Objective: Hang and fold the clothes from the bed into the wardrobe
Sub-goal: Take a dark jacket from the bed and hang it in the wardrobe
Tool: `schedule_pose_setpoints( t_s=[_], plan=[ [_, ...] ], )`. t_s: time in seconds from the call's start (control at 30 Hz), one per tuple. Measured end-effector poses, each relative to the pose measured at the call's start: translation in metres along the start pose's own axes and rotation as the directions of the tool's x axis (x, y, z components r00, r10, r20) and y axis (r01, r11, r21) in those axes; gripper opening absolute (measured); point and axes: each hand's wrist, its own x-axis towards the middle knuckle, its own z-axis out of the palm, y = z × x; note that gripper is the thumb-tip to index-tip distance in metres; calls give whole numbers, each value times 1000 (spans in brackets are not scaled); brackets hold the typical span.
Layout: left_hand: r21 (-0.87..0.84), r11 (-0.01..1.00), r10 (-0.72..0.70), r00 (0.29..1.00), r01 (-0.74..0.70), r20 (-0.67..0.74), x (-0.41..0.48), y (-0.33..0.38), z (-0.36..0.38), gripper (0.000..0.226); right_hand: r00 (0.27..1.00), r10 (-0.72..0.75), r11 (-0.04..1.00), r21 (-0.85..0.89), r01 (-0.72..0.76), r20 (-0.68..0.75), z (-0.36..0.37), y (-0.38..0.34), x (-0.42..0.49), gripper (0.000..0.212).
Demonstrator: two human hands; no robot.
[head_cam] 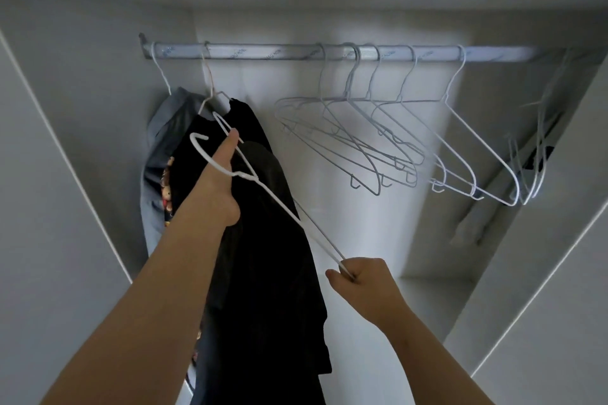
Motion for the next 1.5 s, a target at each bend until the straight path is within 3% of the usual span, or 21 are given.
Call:
schedule_pose_setpoints(
  t_s=[0.17,0.3,0.47,0.67,0.8,0.9,1.0,1.13,1.27,1.5],
  plan=[
    [121,993,-17,1000,16,9,-13,-6,16,22,998,-15,980,-196,27,62,-15,10,-6,56],
    [269,957,-106,994,104,-7,-25,-23,41,16,999,-31,963,-269,33,12,-30,25,-14,54],
    [310,935,-173,985,170,-21,-34,-49,70,15,996,-59,997,-61,54,-71,-51,37,-23,18],
    [319,935,-173,985,155,27,-43,-85,97,45,990,-77,995,48,83,-120,-71,35,-23,15],
    [304,933,-220,974,194,55,-56,-95,111,27,975,-79,978,171,116,-208,-75,20,-19,28],
    [246,954,-191,980,174,47,-57,-88,109,24,932,-30,959,252,129,-361,-85,21,-24,35],
    [240,959,-162,986,148,38,-53,-81,103,31,914,31,913,383,138,-404,-90,29,-29,48],
    [314,944,-115,993,97,38,-51,-76,99,31,925,89,846,518,125,-369,-91,30,-26,22],
    [396,918,-7,999,-9,40,-45,-66,88,21,872,191,827,552,104,-451,-93,33,-20,29],
    [630,736,307,952,-246,12,-22,-52,64,13,814,302,817,575,47,-496,-91,37,-15,33]
  ],
)
